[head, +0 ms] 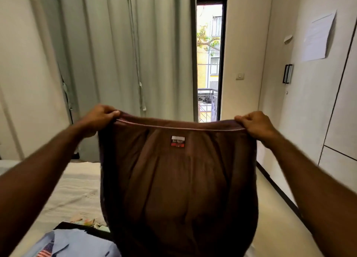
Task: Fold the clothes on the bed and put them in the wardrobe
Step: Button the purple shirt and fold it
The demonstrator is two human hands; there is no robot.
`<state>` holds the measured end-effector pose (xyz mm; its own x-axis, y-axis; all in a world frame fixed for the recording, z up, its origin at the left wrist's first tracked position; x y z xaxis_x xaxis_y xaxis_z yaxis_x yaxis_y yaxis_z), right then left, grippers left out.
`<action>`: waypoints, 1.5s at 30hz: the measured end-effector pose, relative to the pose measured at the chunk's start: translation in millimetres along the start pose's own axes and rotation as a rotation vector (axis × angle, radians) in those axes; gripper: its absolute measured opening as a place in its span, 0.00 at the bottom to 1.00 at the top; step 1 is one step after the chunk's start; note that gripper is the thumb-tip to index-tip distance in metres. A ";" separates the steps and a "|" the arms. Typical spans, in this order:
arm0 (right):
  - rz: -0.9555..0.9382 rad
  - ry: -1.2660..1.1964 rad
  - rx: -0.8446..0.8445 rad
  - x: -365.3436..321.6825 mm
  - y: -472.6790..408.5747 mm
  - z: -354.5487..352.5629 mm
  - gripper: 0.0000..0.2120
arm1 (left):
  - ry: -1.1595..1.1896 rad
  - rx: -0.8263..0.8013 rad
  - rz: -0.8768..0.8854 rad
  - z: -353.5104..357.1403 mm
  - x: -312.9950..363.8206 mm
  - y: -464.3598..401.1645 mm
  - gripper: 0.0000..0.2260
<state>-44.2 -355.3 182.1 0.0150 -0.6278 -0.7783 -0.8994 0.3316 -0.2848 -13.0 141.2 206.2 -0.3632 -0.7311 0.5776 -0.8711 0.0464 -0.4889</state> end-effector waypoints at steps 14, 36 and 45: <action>0.558 -0.423 -0.017 245.5 300.3 259.6 0.09 | 0.458 0.000 -0.320 371.9 -12.6 342.2 0.14; 0.489 -0.609 0.111 272.6 301.0 228.1 0.24 | 0.629 -0.038 -0.659 406.6 -7.7 353.2 0.20; 0.497 -0.782 -0.126 272.8 296.7 238.2 0.25 | 0.837 0.004 -0.832 412.7 -15.6 359.4 0.20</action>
<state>-202.9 -260.5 -248.0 -0.1356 0.2328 -0.9630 -0.9214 0.3276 0.2089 -183.9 -111.6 -248.3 0.2112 0.1395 0.9675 -0.9415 -0.2371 0.2397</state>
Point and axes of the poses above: each hand's wrist, its own y-axis away from the middle knuckle, its own z-axis out of the palm, x = y × z, the point moved 8 cm from there along -y, towards the middle knuckle, and after that the axes turned 8 degrees about z, right-handed, at the moved point
